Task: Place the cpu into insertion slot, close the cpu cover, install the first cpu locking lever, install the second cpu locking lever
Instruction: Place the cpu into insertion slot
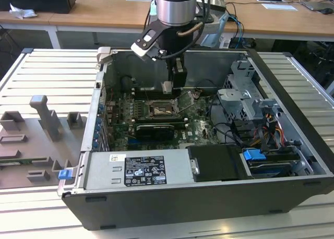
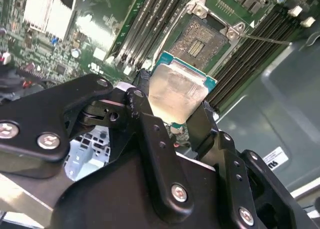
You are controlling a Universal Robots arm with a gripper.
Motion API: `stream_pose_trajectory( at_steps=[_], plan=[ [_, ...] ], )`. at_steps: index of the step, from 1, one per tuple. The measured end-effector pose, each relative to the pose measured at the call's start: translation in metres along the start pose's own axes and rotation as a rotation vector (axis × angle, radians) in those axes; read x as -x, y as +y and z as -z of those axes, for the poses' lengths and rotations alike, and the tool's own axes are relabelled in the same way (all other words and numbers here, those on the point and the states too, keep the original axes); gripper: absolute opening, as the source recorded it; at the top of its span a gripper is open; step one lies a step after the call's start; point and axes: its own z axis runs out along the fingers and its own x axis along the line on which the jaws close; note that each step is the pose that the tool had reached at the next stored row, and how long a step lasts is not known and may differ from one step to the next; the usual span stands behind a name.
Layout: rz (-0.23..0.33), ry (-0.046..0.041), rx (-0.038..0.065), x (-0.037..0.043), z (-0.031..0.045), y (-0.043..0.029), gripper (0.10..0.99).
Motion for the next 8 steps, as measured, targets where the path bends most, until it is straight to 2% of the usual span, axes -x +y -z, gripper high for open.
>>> stream_pose_trajectory(
  at_steps=[4,8],
  plan=[
    [0.000,0.0013,0.000,-0.0030,-0.0063,-0.0141,0.537],
    [0.001,0.0015,0.000,-0.0068,-0.0150,-0.0169,0.537]
  ],
)
